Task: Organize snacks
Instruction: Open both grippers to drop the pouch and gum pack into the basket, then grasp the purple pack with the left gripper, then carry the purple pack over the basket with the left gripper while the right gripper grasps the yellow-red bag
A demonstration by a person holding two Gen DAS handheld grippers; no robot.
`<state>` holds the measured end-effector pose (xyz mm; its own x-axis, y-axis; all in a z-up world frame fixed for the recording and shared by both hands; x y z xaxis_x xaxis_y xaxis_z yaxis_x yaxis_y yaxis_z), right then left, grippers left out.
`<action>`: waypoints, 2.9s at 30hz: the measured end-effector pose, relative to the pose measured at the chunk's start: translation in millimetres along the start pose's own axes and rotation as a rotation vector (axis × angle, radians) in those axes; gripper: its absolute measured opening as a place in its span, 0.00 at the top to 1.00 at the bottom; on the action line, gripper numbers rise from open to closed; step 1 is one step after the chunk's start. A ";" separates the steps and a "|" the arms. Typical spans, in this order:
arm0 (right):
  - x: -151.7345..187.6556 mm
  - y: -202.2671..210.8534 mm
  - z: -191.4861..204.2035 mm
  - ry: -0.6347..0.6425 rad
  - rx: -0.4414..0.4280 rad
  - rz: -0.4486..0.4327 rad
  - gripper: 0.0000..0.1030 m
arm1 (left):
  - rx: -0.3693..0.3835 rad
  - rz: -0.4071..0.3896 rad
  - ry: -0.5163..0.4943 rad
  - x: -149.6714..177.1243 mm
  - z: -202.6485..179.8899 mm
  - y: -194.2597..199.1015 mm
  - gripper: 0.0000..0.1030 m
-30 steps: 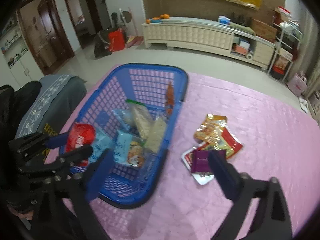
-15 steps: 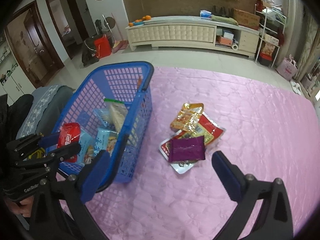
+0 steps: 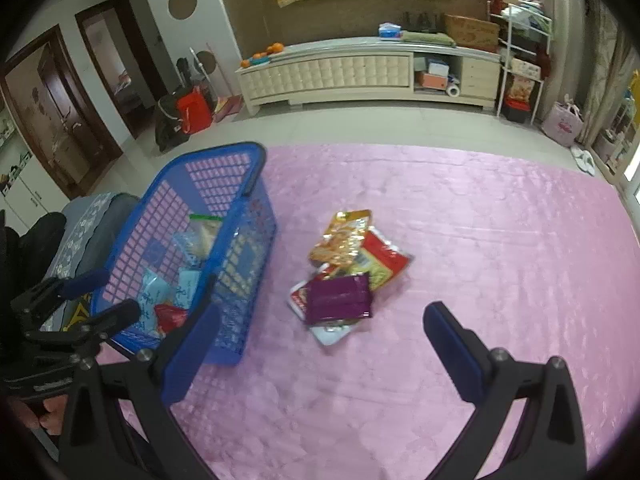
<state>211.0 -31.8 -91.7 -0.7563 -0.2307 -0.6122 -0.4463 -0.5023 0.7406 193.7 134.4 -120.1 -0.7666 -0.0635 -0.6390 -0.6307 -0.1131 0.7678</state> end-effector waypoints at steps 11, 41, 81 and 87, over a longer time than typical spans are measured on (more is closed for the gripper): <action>5.9 35.9 -54.4 -0.009 0.047 -0.039 0.00 | 0.046 -0.037 -0.130 -16.2 -80.5 13.3 0.25; 14.6 -21.6 -176.0 -0.036 0.068 0.052 0.00 | -0.027 0.217 0.044 -10.1 -151.2 -143.4 0.25; 10.1 -48.6 -161.0 -0.168 -0.080 0.129 0.00 | -0.025 0.053 -0.056 -51.1 -153.0 -56.9 0.50; -0.4 -77.8 -127.9 -0.214 -0.163 0.194 0.00 | -0.083 0.026 0.000 -49.1 -95.6 -42.7 0.50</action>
<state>307.1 -99.2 -184.5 -0.9109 -0.1632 -0.3789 -0.2146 -0.5970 0.7730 269.8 47.6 -126.0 -0.7826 -0.0677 -0.6188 -0.5982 -0.1936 0.7777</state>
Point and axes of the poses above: each gripper's, at about its wrist camera, not at the fingertips, and y roughly against the way its jaws point, z to its left, x to its underside, the point moved 4 cm from there along -y, roughly the way its jaws point, and after that the axes turned 9 degrees about -x, right-handed, at the moved point
